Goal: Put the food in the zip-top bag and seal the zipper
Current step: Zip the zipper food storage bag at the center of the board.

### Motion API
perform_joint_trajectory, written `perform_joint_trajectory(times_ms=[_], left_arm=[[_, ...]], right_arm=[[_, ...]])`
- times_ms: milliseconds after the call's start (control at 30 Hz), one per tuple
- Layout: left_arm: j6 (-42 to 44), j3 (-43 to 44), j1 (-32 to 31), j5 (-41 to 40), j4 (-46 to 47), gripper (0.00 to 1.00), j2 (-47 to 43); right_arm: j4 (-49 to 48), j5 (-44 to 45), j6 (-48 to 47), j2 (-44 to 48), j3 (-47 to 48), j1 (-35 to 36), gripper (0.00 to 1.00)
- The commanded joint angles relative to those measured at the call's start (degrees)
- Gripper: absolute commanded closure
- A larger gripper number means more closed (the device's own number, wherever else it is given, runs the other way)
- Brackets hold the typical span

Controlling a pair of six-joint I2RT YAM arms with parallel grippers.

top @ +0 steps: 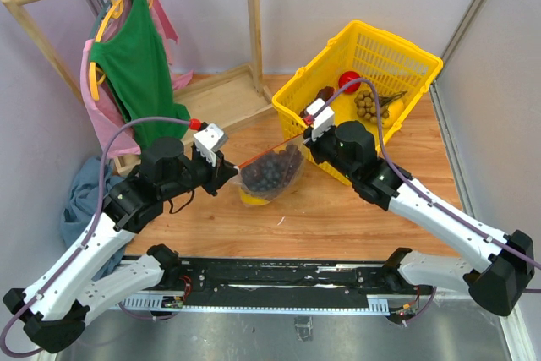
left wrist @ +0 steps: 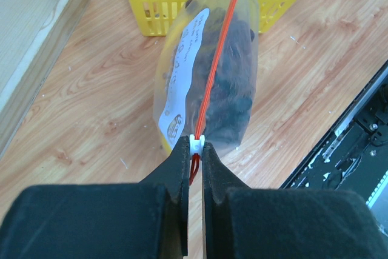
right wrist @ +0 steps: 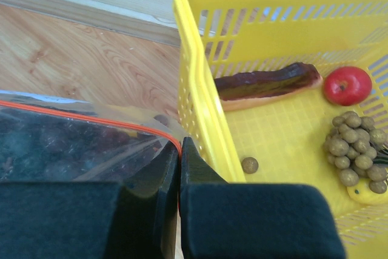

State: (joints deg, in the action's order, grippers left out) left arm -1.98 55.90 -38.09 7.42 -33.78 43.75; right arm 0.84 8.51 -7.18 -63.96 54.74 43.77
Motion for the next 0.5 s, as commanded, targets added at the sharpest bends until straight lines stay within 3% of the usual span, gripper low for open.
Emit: perform_joint_trajectory(times_ms=[0,333,467], left_arm=[[-1.4,1.9,-0.1,-3.8,-2.5,1.0,-2.1],[-3.9,2.2,-0.1,-13.5,-4.7,1.0,-1.0],[-5.0,0.9,-0.1,-13.1,-0.4,1.0,0.4]], right_arm=[[-1.9,7.6,0.9,1.5,-0.2,-4.1,0.99],[-4.3,8.7,1.5,-1.7,-0.4,-7.0,0.99],[-6.2,3.6,0.7,-4.5,1.3,-7.3,0.99]])
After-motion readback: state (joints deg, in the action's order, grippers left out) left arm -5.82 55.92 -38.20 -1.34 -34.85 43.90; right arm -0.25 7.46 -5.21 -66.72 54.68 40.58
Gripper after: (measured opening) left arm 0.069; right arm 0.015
